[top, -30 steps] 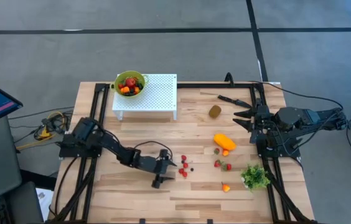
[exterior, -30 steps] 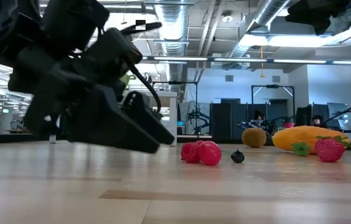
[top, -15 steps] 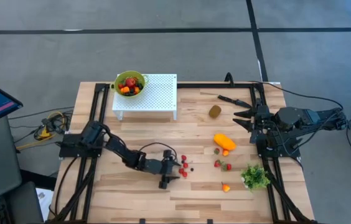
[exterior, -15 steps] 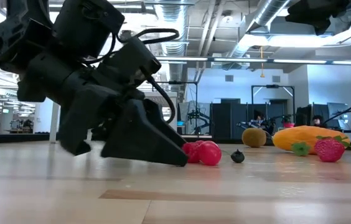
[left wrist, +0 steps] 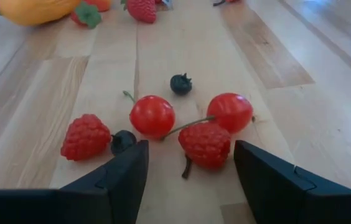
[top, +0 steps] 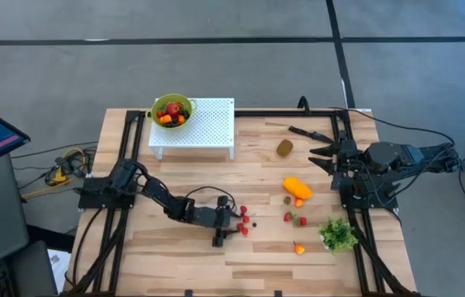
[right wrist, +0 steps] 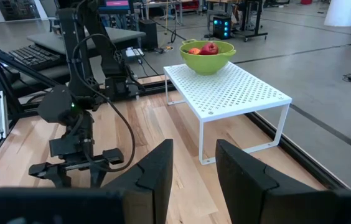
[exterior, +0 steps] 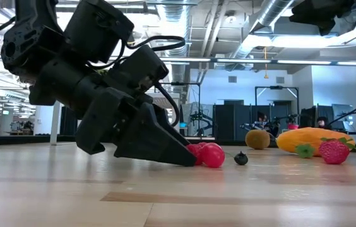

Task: Pick & Place Fruit
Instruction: Put the raspberry into the green strainer bowl on the shelf

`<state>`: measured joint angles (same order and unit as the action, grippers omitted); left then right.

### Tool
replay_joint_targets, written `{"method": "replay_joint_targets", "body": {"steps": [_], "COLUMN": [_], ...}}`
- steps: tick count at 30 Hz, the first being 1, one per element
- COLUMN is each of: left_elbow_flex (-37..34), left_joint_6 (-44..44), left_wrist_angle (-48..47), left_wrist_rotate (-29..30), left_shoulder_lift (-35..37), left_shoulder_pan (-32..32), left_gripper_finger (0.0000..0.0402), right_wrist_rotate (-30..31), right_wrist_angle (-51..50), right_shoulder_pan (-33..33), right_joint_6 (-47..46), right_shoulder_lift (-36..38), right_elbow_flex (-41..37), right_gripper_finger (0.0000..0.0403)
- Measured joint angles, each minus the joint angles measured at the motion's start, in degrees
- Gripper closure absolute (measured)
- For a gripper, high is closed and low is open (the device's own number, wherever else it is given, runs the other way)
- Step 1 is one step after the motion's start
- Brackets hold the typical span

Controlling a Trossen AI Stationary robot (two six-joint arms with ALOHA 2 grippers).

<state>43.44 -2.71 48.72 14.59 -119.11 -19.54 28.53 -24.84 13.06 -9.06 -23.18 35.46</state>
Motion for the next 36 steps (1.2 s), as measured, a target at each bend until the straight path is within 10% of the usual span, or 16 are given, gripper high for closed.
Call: {"method": "replay_joint_targets", "body": {"steps": [36], "left_elbow_flex": [0.0], "left_joint_6": [-1.21], "left_wrist_angle": [0.21], "left_wrist_rotate": [-1.6], "left_shoulder_lift": [0.04], "left_shoulder_pan": [0.01], "left_gripper_finger": [0.0309], "right_wrist_rotate": [0.0], "right_wrist_angle": [0.0], "right_shoulder_pan": [-0.01], "right_joint_6": [0.0], "right_shoulder_lift": [0.0], "right_elbow_flex": [0.0], "right_gripper_finger": [0.0287]}}
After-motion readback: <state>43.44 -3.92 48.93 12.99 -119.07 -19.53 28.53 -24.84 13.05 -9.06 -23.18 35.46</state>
